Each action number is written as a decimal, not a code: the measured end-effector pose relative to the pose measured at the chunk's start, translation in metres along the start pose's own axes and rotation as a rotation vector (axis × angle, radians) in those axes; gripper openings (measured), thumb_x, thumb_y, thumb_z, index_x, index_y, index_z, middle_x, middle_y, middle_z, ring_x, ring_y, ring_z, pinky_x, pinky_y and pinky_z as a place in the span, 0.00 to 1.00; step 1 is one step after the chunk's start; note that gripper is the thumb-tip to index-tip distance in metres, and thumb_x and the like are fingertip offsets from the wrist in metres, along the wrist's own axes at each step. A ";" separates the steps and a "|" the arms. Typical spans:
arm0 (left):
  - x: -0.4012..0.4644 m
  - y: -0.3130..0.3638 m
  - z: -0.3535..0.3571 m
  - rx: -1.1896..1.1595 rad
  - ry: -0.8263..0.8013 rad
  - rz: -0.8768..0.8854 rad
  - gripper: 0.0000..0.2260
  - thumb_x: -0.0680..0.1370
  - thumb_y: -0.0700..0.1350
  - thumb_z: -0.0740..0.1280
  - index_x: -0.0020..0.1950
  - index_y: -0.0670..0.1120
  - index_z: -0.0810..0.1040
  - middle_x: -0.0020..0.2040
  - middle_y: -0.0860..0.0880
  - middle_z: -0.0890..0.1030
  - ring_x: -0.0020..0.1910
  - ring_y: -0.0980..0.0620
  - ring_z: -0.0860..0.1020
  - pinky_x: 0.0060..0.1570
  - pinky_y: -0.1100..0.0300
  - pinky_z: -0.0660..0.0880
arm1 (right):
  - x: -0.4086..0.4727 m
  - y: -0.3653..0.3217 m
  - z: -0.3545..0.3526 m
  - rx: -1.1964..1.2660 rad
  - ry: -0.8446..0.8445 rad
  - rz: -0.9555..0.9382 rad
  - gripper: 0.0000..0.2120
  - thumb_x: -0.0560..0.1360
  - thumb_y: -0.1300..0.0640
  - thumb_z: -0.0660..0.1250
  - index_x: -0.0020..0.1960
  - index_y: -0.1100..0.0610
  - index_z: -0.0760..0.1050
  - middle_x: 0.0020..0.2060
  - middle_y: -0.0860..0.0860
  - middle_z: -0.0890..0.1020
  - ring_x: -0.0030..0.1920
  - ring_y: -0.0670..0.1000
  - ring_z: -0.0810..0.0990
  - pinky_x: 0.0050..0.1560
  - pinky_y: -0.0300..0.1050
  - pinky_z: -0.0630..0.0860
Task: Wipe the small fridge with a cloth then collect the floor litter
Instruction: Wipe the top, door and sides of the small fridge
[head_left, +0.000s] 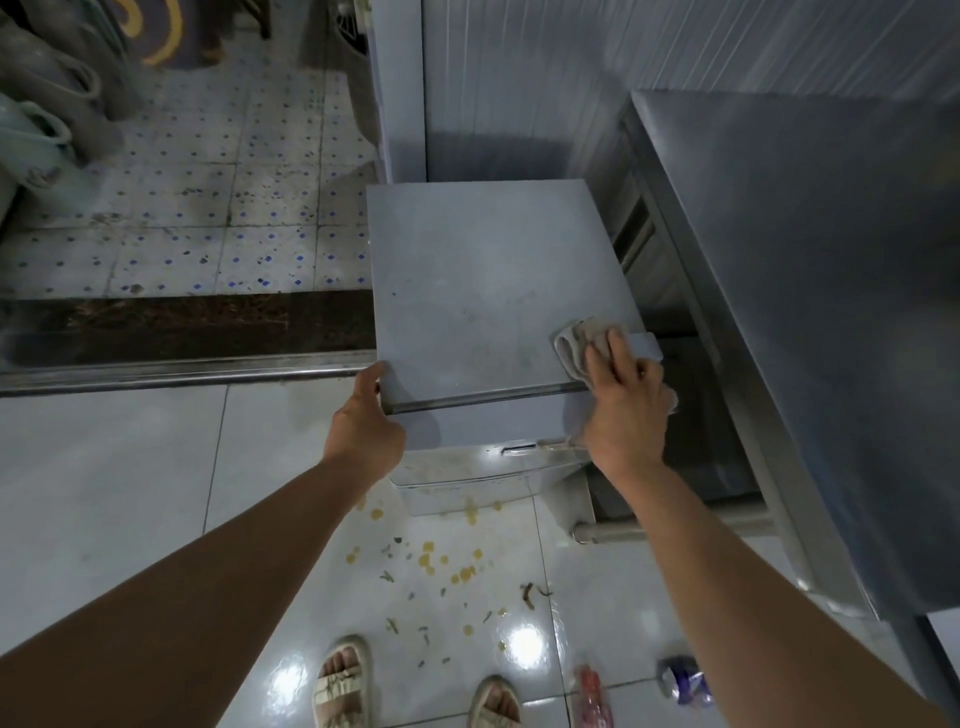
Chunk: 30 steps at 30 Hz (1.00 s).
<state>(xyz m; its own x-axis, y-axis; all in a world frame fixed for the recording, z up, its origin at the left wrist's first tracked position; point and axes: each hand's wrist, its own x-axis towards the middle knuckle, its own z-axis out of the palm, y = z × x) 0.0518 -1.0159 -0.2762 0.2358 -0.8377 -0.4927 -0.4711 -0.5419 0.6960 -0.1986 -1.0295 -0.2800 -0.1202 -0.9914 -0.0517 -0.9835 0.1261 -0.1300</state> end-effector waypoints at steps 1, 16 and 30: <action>0.000 -0.001 -0.001 -0.004 0.000 0.002 0.34 0.73 0.29 0.60 0.72 0.57 0.58 0.66 0.47 0.73 0.57 0.41 0.75 0.47 0.47 0.80 | -0.003 -0.010 0.001 0.029 0.036 0.037 0.33 0.72 0.60 0.68 0.74 0.50 0.60 0.77 0.49 0.53 0.68 0.60 0.61 0.66 0.56 0.65; -0.012 -0.023 -0.023 -0.280 -0.105 -0.042 0.22 0.77 0.36 0.62 0.69 0.51 0.66 0.63 0.46 0.77 0.55 0.47 0.76 0.55 0.54 0.74 | -0.053 -0.056 0.012 0.165 0.056 -0.056 0.30 0.70 0.70 0.66 0.70 0.53 0.68 0.74 0.50 0.62 0.63 0.58 0.66 0.60 0.53 0.70; -0.012 -0.031 -0.050 -0.334 -0.126 -0.129 0.16 0.78 0.34 0.60 0.63 0.47 0.71 0.52 0.45 0.77 0.51 0.43 0.79 0.52 0.48 0.78 | -0.105 -0.181 0.028 0.312 0.067 -0.343 0.24 0.67 0.68 0.67 0.62 0.56 0.77 0.65 0.51 0.75 0.58 0.60 0.74 0.52 0.52 0.77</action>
<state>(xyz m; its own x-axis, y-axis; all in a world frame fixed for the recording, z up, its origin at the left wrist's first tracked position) 0.1061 -0.9925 -0.2659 0.1590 -0.7573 -0.6335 -0.1363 -0.6523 0.7456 -0.0042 -0.9473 -0.2783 0.1865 -0.9764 0.1091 -0.8815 -0.2153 -0.4202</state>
